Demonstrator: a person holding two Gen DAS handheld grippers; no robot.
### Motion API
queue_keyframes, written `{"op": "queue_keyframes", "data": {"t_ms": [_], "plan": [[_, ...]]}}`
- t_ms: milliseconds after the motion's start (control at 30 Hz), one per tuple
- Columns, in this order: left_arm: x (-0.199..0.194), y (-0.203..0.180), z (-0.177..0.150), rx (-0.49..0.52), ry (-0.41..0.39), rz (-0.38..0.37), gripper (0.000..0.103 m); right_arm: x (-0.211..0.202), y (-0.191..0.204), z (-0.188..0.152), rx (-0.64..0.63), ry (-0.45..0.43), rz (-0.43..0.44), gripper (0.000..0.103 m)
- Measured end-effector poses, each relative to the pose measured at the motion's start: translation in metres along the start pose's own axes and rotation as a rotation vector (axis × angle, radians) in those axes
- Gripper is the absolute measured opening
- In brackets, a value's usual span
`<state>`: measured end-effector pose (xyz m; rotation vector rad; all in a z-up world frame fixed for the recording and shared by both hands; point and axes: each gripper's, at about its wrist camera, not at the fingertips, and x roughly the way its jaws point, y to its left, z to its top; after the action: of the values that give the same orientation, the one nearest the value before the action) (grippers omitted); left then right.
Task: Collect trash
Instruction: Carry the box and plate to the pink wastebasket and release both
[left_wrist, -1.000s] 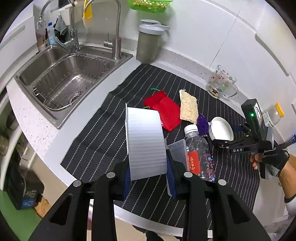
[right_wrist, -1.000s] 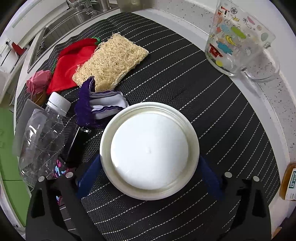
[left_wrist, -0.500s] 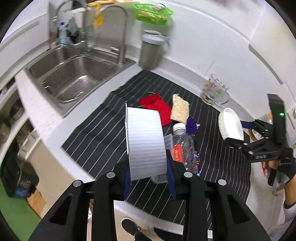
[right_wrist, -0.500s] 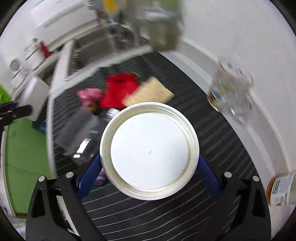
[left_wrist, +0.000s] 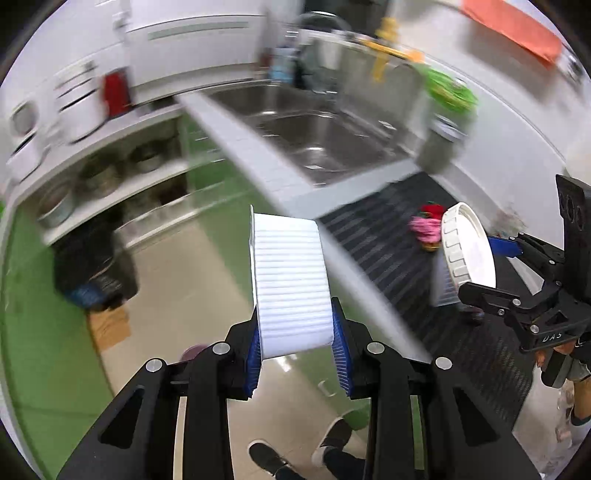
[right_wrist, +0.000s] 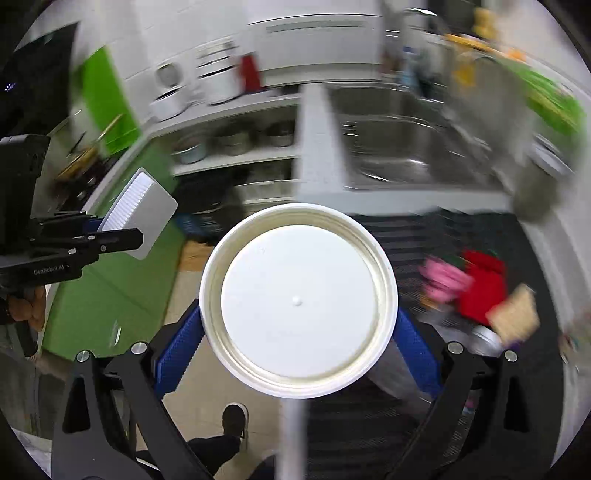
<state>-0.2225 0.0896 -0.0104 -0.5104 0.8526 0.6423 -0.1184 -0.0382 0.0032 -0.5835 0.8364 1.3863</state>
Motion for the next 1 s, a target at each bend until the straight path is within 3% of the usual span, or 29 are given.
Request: {"op": "queue_keyframes", "data": {"t_ms": [167, 300, 400, 767, 833, 900, 1000], "plan": [[-0.004, 0.082, -0.029, -0.088, 0.017, 0.061, 0.032, 0.066, 0.068, 0.019, -0.043, 0.053, 0.067, 0.095], [0.023, 0.13, -0.048, -0.147, 0.043, 0.09, 0.032, 0.133, 0.097, 0.019, -0.077, 0.118, 0.094, 0.095], [0.064, 0.164, -0.072, -0.177, 0.063, 0.094, 0.032, 0.19, 0.11, 0.01, -0.102, 0.162, 0.107, 0.095], [0.295, 0.257, -0.202, -0.282, 0.117, 0.071, 0.033, 0.41, 0.114, -0.08, -0.148, 0.245, 0.112, 0.095], [0.319, 0.268, -0.217, -0.299, 0.11, 0.08, 0.046, 0.437, 0.113, -0.094, -0.16, 0.251, 0.111, 0.095], [0.34, 0.278, -0.23, -0.327, 0.095, 0.092, 0.097, 0.459, 0.113, -0.106, -0.171, 0.258, 0.113, 0.095], [0.357, 0.291, -0.242, -0.355, 0.083, 0.108, 0.096, 0.484, 0.115, -0.12, -0.192, 0.271, 0.119, 0.095]]}}
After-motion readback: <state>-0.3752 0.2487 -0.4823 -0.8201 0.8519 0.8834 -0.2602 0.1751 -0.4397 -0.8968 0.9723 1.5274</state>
